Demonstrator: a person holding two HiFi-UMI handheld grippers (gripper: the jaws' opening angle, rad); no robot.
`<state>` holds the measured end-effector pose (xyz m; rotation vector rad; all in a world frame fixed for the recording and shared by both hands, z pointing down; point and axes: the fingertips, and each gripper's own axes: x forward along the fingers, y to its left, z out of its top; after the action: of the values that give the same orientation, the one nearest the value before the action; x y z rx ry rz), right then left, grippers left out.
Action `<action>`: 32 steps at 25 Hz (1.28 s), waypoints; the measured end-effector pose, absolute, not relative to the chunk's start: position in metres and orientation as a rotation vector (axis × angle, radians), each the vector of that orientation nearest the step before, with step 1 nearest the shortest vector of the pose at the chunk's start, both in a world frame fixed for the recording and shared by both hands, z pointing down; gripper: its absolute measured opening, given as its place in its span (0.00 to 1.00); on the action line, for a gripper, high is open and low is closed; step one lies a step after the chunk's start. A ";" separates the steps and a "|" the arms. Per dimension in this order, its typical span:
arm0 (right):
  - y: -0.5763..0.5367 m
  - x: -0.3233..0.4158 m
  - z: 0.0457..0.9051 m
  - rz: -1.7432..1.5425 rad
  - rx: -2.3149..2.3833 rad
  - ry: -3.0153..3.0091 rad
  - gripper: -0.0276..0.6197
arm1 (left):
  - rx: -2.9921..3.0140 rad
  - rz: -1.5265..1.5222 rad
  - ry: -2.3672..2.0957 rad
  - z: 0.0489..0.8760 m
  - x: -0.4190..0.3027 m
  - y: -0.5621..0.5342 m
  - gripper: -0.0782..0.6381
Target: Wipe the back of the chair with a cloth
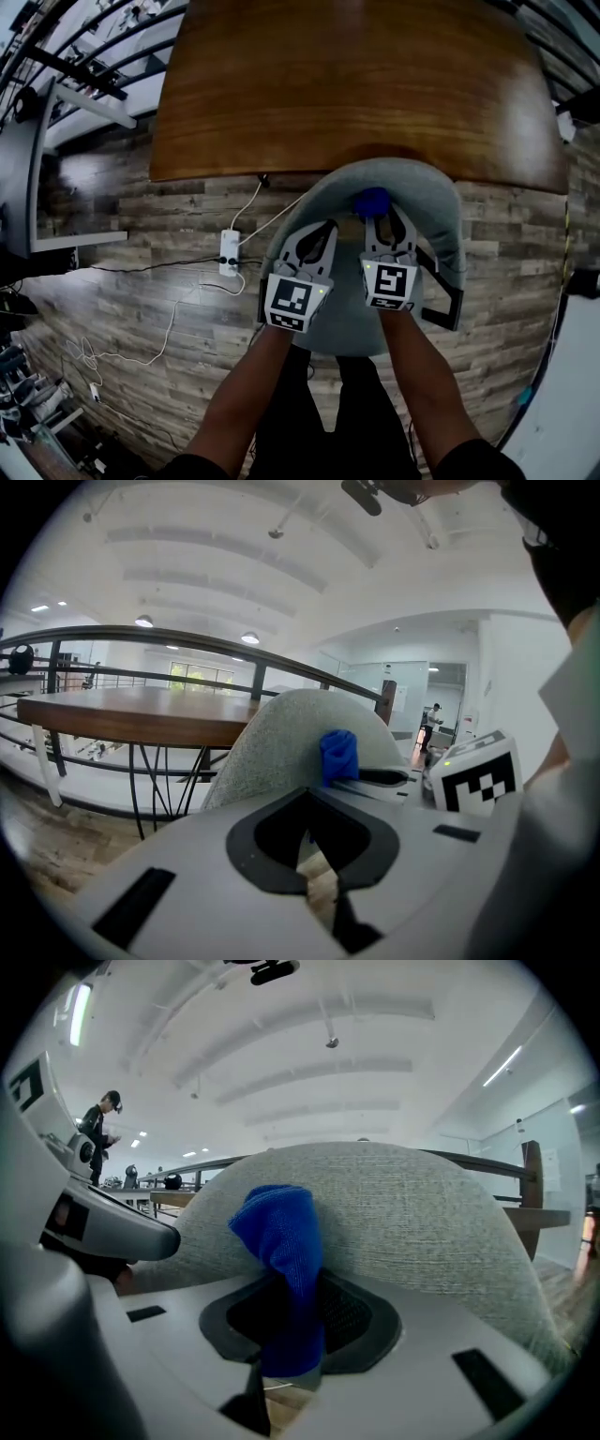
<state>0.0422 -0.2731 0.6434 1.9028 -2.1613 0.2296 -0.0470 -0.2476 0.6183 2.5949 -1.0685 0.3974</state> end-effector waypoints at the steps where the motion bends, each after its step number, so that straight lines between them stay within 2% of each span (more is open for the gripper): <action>1: -0.272 0.049 0.644 0.229 1.919 -2.141 0.20 | 2.598 0.399 -1.063 0.618 -0.044 -0.248 0.12; 16: -0.236 0.140 0.642 0.261 2.114 -1.927 0.20 | 2.608 0.362 -0.879 0.616 0.025 -0.230 0.12; 32: -0.188 0.190 0.645 0.276 2.236 -1.775 0.20 | 2.649 0.376 -0.733 0.618 0.065 -0.203 0.12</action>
<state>0.1900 -0.1881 0.6447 2.2358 -1.7750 0.2758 0.0651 -0.2030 0.6182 2.6488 -0.7332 0.3762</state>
